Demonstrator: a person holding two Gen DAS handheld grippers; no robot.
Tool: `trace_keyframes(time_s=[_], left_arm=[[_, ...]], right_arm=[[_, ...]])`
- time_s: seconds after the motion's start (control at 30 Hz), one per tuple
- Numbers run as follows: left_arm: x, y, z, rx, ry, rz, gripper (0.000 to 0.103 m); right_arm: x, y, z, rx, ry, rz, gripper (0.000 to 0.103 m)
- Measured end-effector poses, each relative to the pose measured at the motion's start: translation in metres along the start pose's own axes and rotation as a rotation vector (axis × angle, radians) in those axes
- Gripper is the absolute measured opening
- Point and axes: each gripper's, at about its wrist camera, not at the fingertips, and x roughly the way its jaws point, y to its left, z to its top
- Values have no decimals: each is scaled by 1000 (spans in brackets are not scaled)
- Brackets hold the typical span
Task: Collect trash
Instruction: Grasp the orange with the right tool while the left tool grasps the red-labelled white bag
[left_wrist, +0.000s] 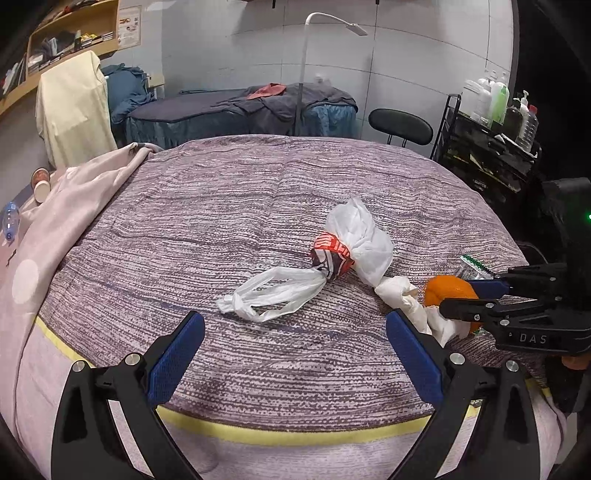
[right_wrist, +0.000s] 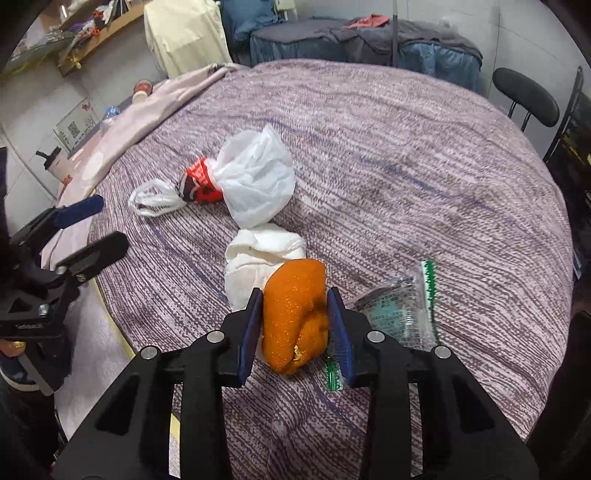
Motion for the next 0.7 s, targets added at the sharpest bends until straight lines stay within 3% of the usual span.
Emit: trace_keyframes(time_s=[0.2, 0.47, 0.57, 0.63, 0.7], left_arm=[[19, -12, 15, 70, 23, 15, 97], [59, -31, 39, 160, 111, 33, 76], [74, -37, 39, 178, 157, 42, 57], [76, -38, 37, 178, 166, 45, 37], [72, -38, 36, 174, 155, 47, 29]], right_arm=[[-30, -6, -4, 56, -116, 18, 35], [-71, -17, -14, 127, -221, 43, 35], [-81, -21, -23, 146, -240, 40, 35], [-86, -26, -28, 164, -246, 41, 35], [-90, -30, -34, 179, -259, 37, 35]])
